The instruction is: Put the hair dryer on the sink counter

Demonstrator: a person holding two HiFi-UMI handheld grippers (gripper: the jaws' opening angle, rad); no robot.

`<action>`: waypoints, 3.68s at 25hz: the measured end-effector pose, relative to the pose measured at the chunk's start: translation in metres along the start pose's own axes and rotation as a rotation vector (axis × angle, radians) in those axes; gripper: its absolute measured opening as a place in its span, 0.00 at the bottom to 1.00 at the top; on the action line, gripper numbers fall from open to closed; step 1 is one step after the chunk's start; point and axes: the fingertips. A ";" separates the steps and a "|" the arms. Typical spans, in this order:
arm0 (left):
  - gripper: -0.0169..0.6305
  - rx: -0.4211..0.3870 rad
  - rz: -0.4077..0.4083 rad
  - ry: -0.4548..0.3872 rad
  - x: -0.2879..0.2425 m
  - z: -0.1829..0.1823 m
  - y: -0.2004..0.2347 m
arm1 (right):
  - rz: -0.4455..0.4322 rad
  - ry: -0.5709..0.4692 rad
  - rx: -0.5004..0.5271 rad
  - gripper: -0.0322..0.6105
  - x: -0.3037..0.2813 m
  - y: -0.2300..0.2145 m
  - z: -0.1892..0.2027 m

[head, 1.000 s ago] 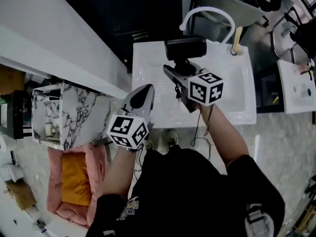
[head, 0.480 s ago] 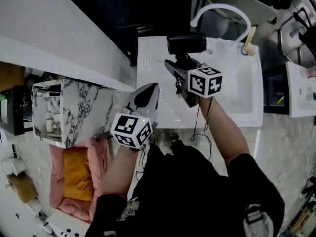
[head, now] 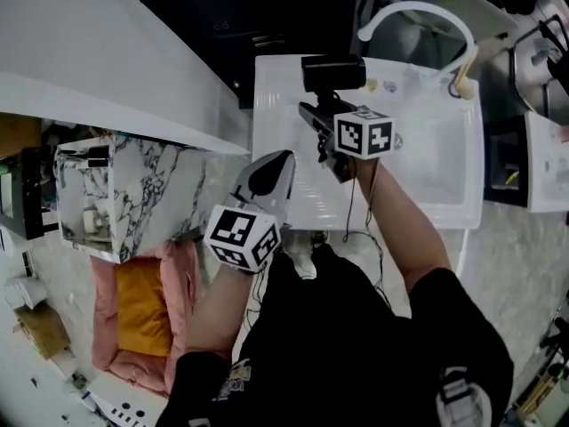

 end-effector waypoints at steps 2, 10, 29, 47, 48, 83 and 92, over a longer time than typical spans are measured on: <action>0.03 0.003 0.006 0.010 0.000 0.005 -0.002 | 0.008 0.016 -0.024 0.40 -0.006 -0.010 0.008; 0.03 0.035 0.014 0.040 0.005 0.023 0.002 | 0.032 0.064 -0.115 0.40 -0.036 -0.040 0.032; 0.03 0.100 -0.032 0.075 0.027 0.050 0.027 | 0.074 0.165 -0.265 0.40 -0.081 -0.087 0.079; 0.03 0.101 -0.050 0.105 0.040 0.064 0.044 | 0.088 0.154 -0.295 0.40 -0.093 -0.105 0.085; 0.03 0.100 -0.049 0.106 0.040 0.065 0.044 | 0.089 0.152 -0.295 0.41 -0.093 -0.105 0.085; 0.03 -0.011 0.135 -0.036 0.127 0.010 0.020 | 0.247 -0.189 0.134 0.05 0.081 0.068 -0.014; 0.03 -0.067 0.203 -0.103 0.171 -0.014 0.025 | 0.210 -0.274 0.336 0.05 0.118 0.199 -0.011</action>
Point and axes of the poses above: the fingertips, and each gripper's own axes: x backward along the fingers, y to its left, z out of its underside, and after that the axes turned 12 degrees about -z, right-handed
